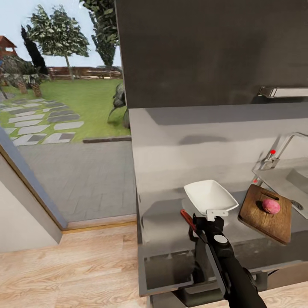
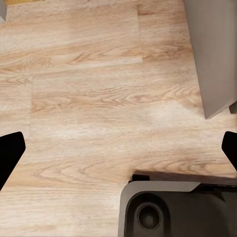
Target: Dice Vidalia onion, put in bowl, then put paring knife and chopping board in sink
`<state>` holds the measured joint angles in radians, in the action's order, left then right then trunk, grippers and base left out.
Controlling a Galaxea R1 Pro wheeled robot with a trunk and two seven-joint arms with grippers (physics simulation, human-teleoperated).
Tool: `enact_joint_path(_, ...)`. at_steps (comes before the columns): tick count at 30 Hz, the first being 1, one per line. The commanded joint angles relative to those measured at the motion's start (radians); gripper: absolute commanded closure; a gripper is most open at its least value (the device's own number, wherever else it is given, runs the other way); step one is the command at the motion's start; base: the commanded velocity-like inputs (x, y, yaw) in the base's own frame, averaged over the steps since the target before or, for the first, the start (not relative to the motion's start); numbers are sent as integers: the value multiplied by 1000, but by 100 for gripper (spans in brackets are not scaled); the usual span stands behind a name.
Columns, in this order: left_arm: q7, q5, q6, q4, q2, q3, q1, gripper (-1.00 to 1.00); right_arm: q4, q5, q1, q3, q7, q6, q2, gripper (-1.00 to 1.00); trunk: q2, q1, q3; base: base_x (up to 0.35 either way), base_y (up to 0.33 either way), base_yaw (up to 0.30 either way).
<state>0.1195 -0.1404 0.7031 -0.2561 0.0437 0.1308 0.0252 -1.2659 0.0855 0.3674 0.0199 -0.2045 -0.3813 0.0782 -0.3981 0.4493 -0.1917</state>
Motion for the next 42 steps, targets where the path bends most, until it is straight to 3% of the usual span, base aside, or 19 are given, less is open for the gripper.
enact_joint_path(1, 5, -8, 1, -2, 1, 9, 0, -100, -1, 9, 1, 2, -3, -8, 0, -100, -2, 1, -2, 25, -29, 0)
enact_joint_path(23, 5, -8, 1, -2, 1, 9, 0, -100, -1, 8, 1, 2, -2, -8, 0, -100, -2, 1, -3, 3, -3, 0)
enact_joint_path(42, 5, -8, 1, -2, 1, 9, 0, -100, -1, 8, 1, 2, -2, -8, 1, -100, -2, 1, -27, 0, 0, 0)
